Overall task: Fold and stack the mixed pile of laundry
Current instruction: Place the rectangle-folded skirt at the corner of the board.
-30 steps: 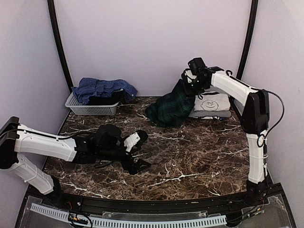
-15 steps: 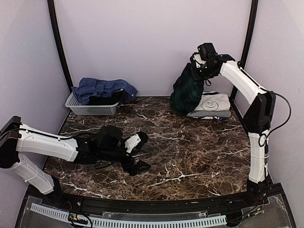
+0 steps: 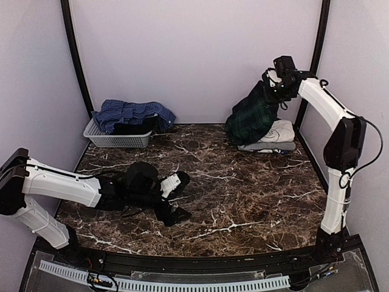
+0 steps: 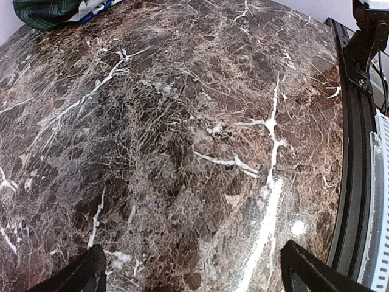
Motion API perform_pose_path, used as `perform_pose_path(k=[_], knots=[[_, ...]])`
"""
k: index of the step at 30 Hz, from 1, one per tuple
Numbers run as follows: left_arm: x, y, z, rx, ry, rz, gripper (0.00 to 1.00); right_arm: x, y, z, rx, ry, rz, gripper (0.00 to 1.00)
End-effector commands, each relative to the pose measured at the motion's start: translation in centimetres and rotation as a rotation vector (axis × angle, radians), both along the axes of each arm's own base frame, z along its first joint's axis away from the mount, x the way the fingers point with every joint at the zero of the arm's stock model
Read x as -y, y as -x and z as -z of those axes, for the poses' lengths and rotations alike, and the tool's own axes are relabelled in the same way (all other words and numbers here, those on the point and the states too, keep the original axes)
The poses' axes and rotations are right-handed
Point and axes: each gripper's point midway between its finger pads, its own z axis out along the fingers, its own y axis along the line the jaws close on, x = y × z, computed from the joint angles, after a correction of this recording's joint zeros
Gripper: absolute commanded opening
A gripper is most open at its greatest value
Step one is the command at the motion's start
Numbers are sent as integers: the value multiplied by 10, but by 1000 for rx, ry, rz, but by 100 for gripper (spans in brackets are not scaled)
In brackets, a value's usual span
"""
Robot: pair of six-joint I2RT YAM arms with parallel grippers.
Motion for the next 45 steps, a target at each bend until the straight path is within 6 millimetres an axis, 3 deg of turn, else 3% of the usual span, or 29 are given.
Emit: perform_pose_path(k=[1, 7, 11, 16, 20, 23, 26, 31, 34, 37, 40, 45], knots=[[-3, -1, 3, 6, -24, 0, 99, 20, -13, -15, 100, -107, -4, 0], [-4, -1, 4, -4, -33, -8, 99, 50, -26, 29, 58, -220, -22, 0], [-5, -3, 4, -8, -36, -19, 99, 74, -33, 43, 65, -283, -20, 0], [-5, -3, 4, -18, -32, -32, 99, 123, -43, 64, 56, -351, 30, 0], [-4, -2, 8, -44, -33, -43, 99, 138, -51, 85, 38, -425, 29, 1], [-6, -2, 12, -51, -43, -48, 99, 146, -59, 109, -10, -441, 46, 33], [-7, -4, 10, -51, -44, -65, 99, 155, -64, 129, -56, -427, 91, 45], [-11, -8, 3, -39, -27, -106, 99, 179, -60, 144, -84, -344, 197, 52], [-13, -12, -1, -29, -19, -132, 99, 197, -53, 148, -103, -286, 271, 57], [-15, -17, -3, -32, -17, -164, 99, 210, -48, 137, -89, -267, 313, 65], [-18, -21, -7, -40, -8, -189, 99, 217, -46, 116, -54, -236, 339, 75], [-24, -28, -19, -41, 32, -215, 99, 225, -41, 77, -6, -198, 362, 85]])
